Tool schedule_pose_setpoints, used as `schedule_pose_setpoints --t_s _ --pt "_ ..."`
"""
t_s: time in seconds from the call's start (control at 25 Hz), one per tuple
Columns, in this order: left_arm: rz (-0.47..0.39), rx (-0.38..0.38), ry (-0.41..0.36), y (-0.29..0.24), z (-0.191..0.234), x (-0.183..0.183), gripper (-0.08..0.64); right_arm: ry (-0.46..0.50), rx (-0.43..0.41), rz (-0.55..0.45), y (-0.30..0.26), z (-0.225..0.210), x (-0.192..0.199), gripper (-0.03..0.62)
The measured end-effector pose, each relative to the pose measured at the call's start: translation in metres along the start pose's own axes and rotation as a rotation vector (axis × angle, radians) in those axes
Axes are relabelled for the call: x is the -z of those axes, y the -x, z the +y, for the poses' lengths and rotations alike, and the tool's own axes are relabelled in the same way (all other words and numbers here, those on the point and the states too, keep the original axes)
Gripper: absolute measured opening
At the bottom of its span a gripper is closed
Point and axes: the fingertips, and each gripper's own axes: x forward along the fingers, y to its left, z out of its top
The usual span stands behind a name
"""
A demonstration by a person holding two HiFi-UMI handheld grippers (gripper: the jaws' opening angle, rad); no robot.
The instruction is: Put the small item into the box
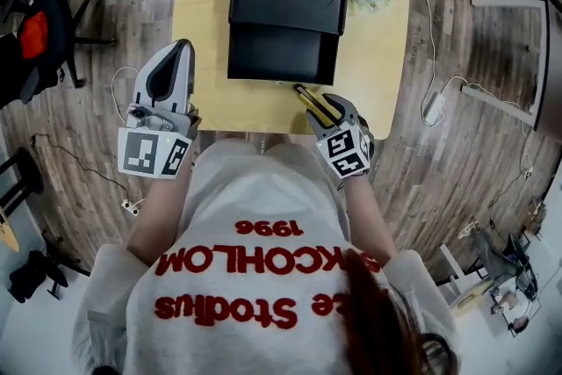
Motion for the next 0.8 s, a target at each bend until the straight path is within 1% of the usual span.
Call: schedule_pose_setpoints --t_s 0.12,0.24,0.28,0.44,0.6,0.8 --pt "0.009 -0.004 -0.005 0.003 -0.001 0.002 0.006 0.054 -0.015 0.042 -0.014 0.002 0.011 0.195" --pt "0.012 -0.009 -0.014 0.006 0.0 0.003 0.006 0.049 -0.046 0.037 -0.015 0.007 0.011 0.152" --pt "0.013 -0.013 -0.013 0.007 0.001 0.003 0.006 0.051 -0.053 0.036 -0.015 0.009 0.011 0.123" --pt "0.012 -0.022 -0.01 0.008 0.001 0.004 0.006 0.063 -0.069 0.033 -0.014 0.013 0.01 0.115" --pt "-0.007 -0.016 -0.019 0.005 -0.001 -0.004 0.006 0.041 -0.099 -0.048 -0.004 0.018 -0.004 0.114" --pt "-0.038 -0.017 -0.028 0.005 0.0 -0.013 0.006 0.016 -0.099 -0.179 0.015 0.016 -0.033 0.113"
